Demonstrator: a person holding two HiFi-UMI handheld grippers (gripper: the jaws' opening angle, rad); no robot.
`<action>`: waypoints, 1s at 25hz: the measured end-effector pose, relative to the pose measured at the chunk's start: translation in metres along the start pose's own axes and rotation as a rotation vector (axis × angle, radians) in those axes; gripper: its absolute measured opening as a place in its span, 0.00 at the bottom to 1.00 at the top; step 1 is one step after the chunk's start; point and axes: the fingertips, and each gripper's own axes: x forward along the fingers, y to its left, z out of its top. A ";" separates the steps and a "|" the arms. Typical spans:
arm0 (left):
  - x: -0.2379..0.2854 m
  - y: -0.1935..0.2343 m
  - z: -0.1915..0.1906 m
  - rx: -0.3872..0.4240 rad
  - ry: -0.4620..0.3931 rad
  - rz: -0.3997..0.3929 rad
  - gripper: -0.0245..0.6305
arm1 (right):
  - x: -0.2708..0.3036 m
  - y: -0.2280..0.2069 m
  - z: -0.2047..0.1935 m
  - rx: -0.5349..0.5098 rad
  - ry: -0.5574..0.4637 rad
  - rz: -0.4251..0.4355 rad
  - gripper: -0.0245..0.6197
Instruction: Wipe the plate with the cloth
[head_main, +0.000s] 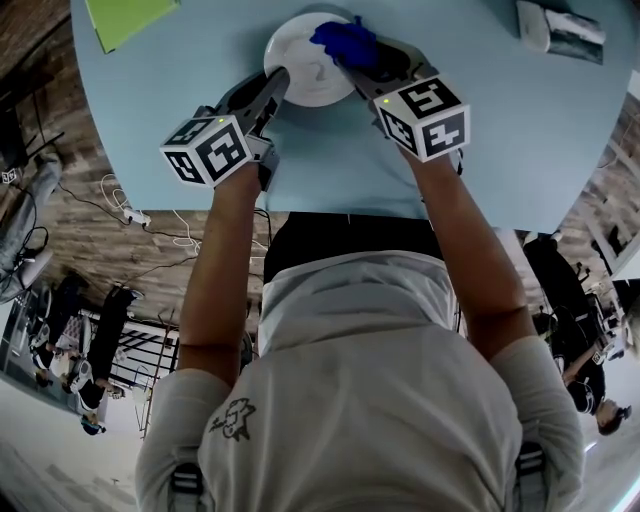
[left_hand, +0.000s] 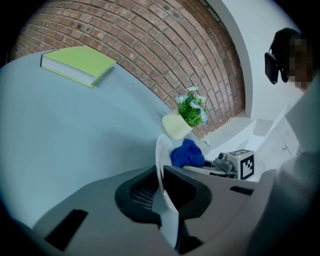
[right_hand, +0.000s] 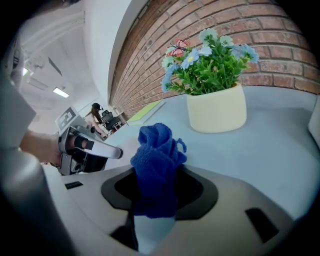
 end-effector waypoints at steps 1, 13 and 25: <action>-0.002 -0.005 0.004 -0.017 -0.015 -0.017 0.09 | -0.002 -0.001 0.001 0.005 0.002 -0.003 0.28; -0.058 -0.095 0.030 0.068 -0.050 -0.168 0.07 | -0.059 0.075 0.085 -0.147 -0.120 -0.008 0.28; -0.214 -0.204 0.154 0.219 -0.312 -0.296 0.07 | -0.169 0.173 0.175 -0.306 -0.165 -0.169 0.28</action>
